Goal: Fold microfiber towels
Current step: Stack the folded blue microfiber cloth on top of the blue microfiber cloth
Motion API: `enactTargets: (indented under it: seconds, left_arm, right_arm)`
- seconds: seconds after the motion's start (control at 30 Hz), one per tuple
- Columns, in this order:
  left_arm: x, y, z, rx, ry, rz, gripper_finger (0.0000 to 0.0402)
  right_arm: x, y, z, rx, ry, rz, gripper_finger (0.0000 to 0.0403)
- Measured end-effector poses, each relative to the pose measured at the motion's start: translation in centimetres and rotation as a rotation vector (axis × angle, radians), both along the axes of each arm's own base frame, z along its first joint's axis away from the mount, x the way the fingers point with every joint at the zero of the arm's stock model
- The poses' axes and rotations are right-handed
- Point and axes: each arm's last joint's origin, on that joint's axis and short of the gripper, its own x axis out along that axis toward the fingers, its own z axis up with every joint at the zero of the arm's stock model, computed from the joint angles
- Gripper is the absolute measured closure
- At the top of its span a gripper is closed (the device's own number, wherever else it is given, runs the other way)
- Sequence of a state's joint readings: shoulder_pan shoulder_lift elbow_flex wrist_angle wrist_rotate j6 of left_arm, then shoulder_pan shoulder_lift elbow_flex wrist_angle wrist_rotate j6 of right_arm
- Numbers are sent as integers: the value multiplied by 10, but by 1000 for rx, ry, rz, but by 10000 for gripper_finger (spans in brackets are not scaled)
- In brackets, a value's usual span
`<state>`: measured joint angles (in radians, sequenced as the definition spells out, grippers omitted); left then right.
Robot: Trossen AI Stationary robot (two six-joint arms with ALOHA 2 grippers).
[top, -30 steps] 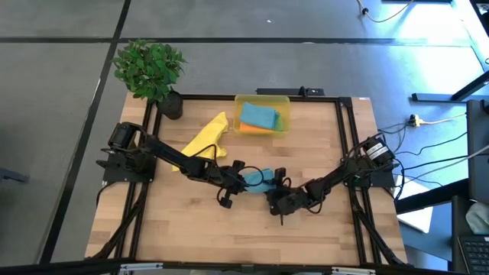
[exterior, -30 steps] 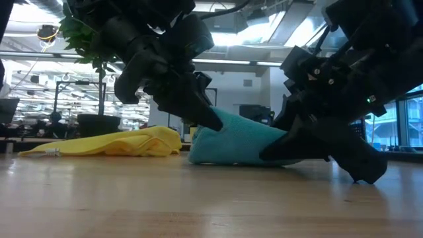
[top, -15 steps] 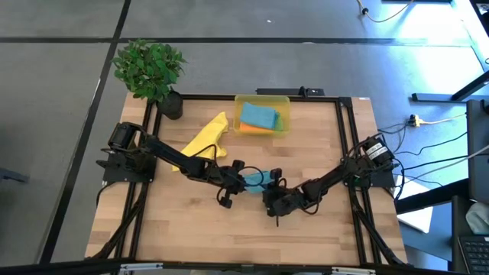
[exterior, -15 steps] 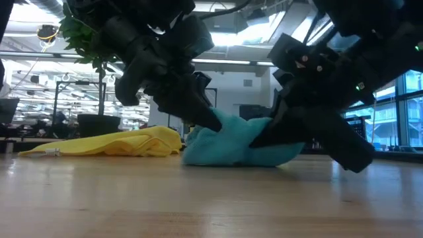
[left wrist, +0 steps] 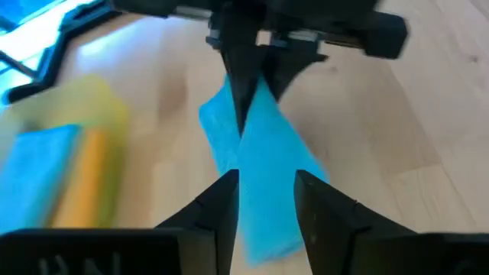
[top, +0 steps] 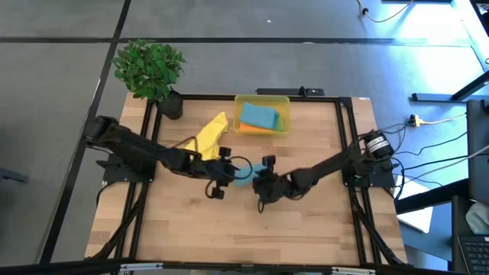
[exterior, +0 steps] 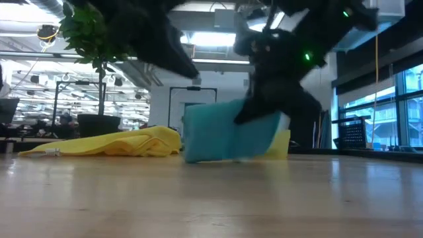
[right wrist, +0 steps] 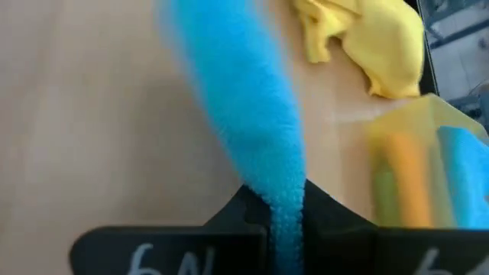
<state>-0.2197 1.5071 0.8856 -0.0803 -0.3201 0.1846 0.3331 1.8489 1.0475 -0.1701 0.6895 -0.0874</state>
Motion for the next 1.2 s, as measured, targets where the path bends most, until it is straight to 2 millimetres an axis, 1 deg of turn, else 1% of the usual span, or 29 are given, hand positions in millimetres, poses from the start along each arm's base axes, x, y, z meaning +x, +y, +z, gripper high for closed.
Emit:
enactTargets:
  seconds: [0.1,0.17,0.23,0.3,0.47,0.63,0.73,0.87,0.93,1.0,1.1,1.2]
  left_arm:
    - [-15,-2,20,7,-33,45,286]
    - [-25,-4,29,25,-51,79,287]
    - [-31,-9,33,38,-97,106,287]
    - [-36,-11,32,51,-128,119,288]
    - [-39,-15,24,50,-211,125,288]
    - [-39,-13,22,75,-246,110,288]
    - [-37,-10,23,75,-260,120,288]
    - [-36,-5,24,71,-267,137,288]
    - [-35,-4,24,70,-269,142,288]
    - [-35,-4,24,68,-271,141,288]
    - [-35,-5,24,57,-275,144,288]
    - [-35,-4,24,52,-276,148,288]
  right_arm:
    - [0,-20,23,14,-4,-15,388]
    - [-1,-39,43,29,-34,-18,388]
    - [-4,-60,63,39,-71,-27,388]
    - [-7,-86,78,23,-98,-55,388]
    - [-20,-153,101,28,-124,-118,388]
    - [-36,-213,111,71,-154,-184,389]
    - [-43,-241,121,79,-213,-221,389]
    - [-50,-269,135,73,-344,-278,389]
    - [-52,-279,138,65,-399,-316,389]
    - [-51,-286,135,63,-430,-372,389]
    - [-43,-293,119,66,-404,-397,389]
    - [-32,-294,100,68,-359,-412,389]
